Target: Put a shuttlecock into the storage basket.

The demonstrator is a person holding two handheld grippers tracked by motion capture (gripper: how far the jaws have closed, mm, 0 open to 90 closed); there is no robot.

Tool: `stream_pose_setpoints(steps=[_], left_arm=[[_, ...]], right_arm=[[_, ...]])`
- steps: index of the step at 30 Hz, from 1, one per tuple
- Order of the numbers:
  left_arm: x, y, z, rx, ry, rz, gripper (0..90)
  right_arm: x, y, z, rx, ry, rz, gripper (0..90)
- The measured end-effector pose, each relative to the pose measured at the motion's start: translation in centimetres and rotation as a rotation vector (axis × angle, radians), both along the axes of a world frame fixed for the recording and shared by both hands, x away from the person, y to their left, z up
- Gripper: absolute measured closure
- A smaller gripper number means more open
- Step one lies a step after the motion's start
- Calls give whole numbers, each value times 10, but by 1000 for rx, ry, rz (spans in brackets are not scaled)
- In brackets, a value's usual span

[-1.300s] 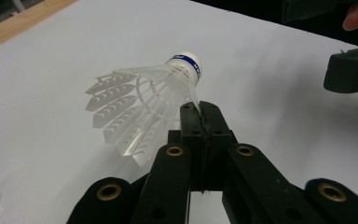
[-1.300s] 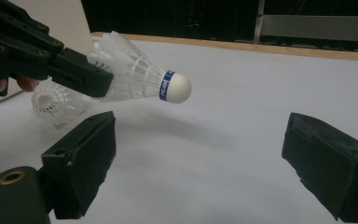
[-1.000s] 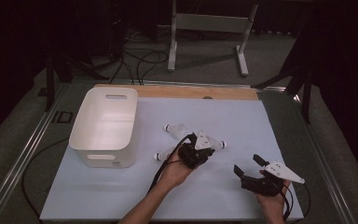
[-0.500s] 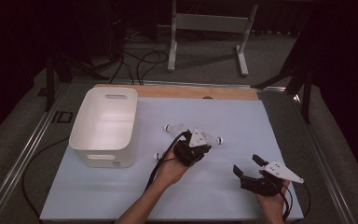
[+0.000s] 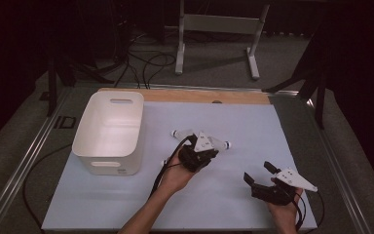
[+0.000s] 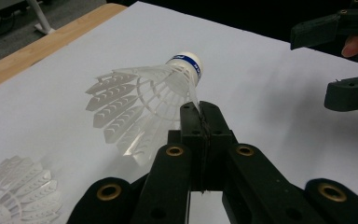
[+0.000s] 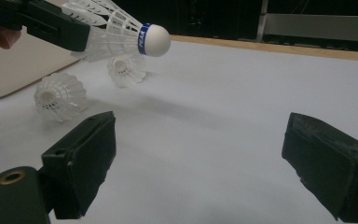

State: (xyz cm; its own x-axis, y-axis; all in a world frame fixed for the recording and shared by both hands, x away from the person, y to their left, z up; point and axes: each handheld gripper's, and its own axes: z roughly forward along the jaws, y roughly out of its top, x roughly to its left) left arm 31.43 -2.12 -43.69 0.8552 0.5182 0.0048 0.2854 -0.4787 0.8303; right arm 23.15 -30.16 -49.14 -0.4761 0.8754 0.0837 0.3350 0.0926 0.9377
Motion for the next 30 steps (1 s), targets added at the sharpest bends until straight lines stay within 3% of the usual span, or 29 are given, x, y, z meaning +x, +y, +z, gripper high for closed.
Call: stream_pose_setpoints(steps=[30], left_arm=[[2, 12, 7, -12, -4, -18, 900]], right_arm=[[0, 0, 0, -1, 1, 0, 99]])
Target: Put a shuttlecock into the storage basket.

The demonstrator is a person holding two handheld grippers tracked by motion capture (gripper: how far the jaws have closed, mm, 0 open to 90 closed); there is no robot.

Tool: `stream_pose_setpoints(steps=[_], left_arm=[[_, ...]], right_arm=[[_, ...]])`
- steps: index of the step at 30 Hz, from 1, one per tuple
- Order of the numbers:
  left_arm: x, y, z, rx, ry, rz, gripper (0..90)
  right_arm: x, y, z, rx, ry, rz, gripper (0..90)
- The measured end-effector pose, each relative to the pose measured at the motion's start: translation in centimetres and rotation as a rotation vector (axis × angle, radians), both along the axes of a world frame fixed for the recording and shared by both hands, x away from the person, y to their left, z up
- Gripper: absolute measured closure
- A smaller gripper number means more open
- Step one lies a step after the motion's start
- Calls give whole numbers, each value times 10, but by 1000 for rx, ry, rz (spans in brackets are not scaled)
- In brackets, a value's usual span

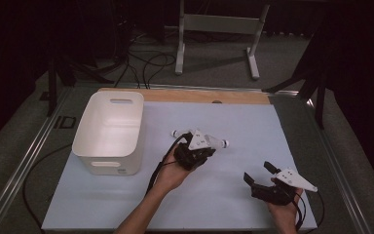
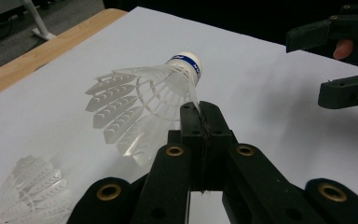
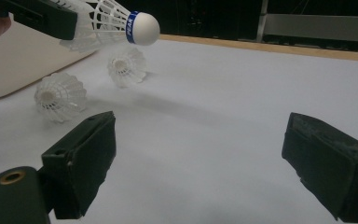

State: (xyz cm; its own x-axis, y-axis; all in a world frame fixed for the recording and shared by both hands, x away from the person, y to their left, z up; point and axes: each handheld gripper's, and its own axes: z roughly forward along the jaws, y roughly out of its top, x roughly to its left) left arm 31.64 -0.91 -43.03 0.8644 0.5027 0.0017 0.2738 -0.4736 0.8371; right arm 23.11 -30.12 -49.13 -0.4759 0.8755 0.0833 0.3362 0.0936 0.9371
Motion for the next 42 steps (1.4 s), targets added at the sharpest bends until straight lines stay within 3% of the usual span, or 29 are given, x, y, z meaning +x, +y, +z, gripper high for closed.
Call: stream_pose_setpoints(steps=[20, 42], left_arm=[[6, 9, 2, -17, 6, -10, 900], [18, 29, 8, -64, 35, 1, 900]], right_arm=[[0, 0, 0, 0, 2, 1, 99], [0, 0, 0, -2, 5, 0, 99]])
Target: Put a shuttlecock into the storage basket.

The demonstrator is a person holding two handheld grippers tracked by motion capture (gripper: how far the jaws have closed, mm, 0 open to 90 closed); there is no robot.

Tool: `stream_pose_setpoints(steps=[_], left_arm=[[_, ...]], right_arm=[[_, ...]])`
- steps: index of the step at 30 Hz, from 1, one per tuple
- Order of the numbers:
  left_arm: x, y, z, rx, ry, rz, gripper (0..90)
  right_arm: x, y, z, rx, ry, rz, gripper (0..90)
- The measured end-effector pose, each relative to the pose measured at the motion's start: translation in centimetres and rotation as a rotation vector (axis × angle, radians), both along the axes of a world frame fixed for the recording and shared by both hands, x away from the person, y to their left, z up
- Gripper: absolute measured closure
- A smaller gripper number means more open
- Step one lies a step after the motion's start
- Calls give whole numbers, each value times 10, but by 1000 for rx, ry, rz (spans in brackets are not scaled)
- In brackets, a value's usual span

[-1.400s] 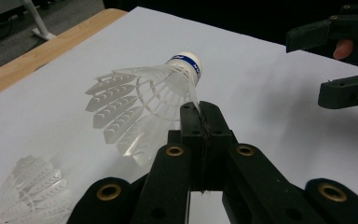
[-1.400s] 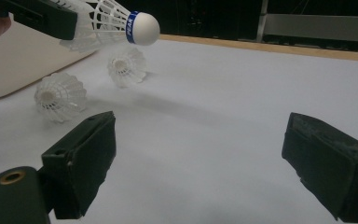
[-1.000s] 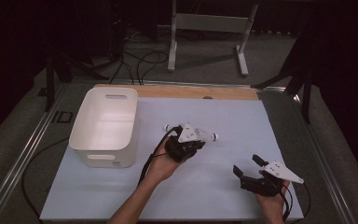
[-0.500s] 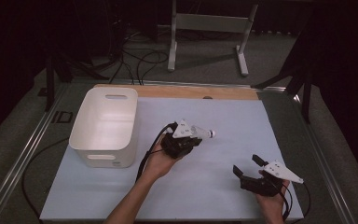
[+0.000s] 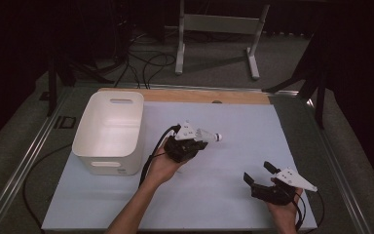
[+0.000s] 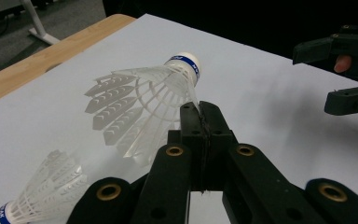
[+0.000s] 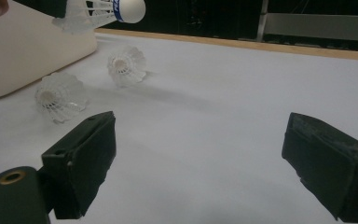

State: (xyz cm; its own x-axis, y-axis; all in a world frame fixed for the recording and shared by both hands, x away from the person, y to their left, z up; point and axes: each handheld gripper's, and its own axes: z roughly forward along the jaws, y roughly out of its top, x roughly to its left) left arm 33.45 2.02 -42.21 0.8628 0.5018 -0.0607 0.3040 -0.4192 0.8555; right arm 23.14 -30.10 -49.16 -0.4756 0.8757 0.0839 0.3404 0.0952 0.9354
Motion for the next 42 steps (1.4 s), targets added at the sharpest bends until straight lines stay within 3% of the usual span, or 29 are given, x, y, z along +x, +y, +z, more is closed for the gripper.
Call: stream_pose_setpoints(steps=[24, 42], left_arm=[[5, 24, 14, -2, 3, 20, 900], [10, 52, 26, -40, 26, 21, 900]], right_arm=[[0, 0, 0, -3, -2, -2, 99], [0, 1, 0, -1, -1, 0, 99]])
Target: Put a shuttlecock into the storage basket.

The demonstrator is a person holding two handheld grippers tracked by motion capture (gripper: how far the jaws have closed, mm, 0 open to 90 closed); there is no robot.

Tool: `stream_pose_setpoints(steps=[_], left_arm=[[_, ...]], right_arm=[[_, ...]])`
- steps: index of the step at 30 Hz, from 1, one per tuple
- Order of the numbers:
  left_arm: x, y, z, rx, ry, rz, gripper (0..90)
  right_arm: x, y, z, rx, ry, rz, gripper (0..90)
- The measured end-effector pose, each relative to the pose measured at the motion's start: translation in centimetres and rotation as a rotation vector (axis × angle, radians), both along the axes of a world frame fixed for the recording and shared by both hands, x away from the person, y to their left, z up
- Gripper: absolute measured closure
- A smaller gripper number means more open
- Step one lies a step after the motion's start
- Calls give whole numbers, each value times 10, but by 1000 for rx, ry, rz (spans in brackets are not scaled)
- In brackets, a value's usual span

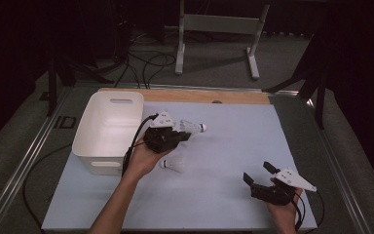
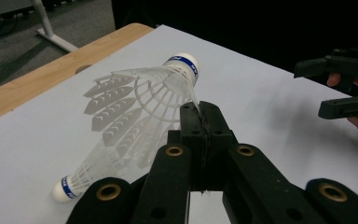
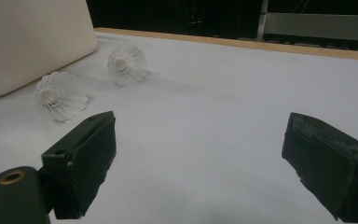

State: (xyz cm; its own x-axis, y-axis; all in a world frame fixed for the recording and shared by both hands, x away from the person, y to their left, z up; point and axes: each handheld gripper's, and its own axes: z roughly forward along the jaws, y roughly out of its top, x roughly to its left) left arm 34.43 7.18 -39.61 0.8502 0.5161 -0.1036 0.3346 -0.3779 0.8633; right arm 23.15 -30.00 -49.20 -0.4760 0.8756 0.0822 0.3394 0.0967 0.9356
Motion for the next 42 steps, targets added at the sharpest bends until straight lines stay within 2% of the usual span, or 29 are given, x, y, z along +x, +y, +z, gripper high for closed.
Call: stream_pose_setpoints(steps=[16, 20, 33, 38, 42], left_arm=[[3, 15, 6, -30, 11, -5, 900], [2, 15, 8, -22, 8, -9, 900], [1, 20, 17, -40, 2, -5, 900], [1, 23, 21, -31, 0, 4, 900], [1, 26, 24, -50, 1, 7, 900]], right_arm=[[0, 0, 0, 1, 4, 0, 99], [0, 0, 0, 0, 2, -1, 100], [0, 0, 0, 1, 3, -2, 99], [0, 0, 0, -1, 3, -2, 99], [0, 0, 0, 0, 1, -3, 99]])
